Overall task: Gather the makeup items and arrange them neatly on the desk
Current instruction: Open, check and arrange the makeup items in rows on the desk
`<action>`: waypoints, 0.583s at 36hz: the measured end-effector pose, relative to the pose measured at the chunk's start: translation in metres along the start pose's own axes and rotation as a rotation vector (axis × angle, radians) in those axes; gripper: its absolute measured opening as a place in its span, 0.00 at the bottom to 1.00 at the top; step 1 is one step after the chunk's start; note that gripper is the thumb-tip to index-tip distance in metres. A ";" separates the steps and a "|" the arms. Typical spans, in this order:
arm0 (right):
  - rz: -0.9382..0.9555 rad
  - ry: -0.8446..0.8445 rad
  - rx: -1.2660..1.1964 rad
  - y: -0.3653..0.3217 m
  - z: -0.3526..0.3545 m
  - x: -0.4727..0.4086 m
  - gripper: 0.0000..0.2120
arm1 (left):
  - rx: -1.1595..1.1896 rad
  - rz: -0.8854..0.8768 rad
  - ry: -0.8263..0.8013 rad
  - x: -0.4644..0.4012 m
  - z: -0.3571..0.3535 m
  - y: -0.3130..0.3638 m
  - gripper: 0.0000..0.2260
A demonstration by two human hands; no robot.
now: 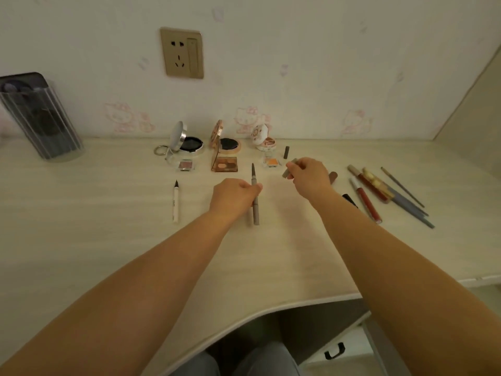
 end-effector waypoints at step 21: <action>0.036 0.024 0.423 0.018 -0.009 -0.104 0.10 | 0.147 -0.162 0.180 -0.077 -0.033 0.014 0.12</action>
Point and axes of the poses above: each hand's wrist, its own x-axis away from the middle knuckle, its own z-axis out of the back of the hand, y = z × x, the point moved 7 cm from there along -x, towards the middle knuckle, and after that the axes turned 12 degrees about x, right-handed, at the moved point
